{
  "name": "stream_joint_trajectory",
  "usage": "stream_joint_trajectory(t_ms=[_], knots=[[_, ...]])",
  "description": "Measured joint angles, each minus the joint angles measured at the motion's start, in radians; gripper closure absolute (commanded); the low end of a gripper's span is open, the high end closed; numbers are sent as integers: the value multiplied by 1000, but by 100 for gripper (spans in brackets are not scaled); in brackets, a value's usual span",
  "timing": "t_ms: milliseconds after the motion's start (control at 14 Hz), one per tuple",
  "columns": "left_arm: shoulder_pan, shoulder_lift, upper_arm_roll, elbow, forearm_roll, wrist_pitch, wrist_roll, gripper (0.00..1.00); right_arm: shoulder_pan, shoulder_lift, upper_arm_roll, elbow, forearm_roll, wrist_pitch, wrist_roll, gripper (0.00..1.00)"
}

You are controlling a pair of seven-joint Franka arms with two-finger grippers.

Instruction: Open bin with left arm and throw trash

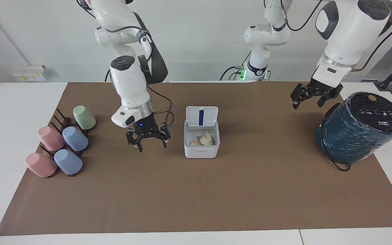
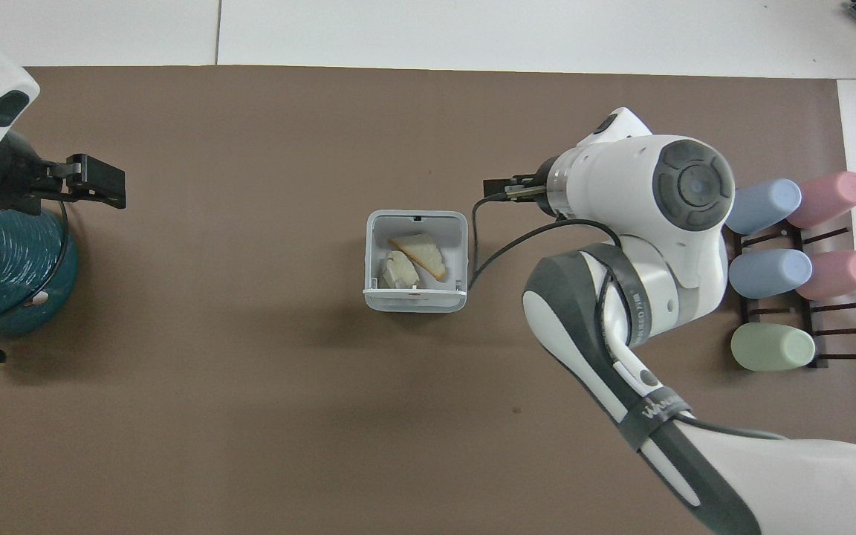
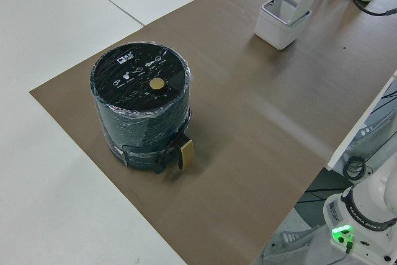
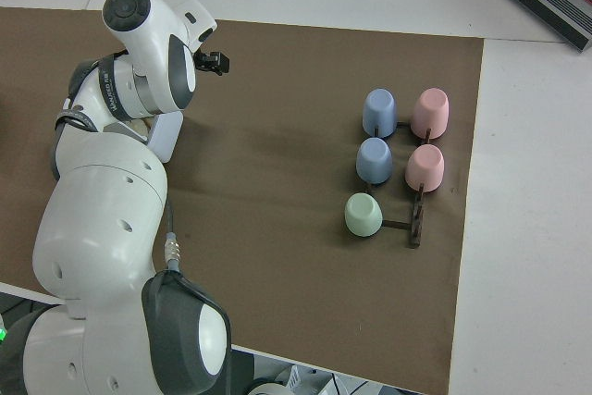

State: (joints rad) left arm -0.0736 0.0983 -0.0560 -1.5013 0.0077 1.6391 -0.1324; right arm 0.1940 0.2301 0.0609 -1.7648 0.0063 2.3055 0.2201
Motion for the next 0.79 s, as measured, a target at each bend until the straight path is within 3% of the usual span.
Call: stream_joint_trajectory(t_ms=[357, 786], knots=[[0, -9, 0, -27, 0, 20, 5, 0, -79, -144, -20, 11, -31, -250, -18, 0], [0, -11, -1, -30, 0, 24, 5, 0, -84, -267, -129, 59, -51, -545, -129, 0]])
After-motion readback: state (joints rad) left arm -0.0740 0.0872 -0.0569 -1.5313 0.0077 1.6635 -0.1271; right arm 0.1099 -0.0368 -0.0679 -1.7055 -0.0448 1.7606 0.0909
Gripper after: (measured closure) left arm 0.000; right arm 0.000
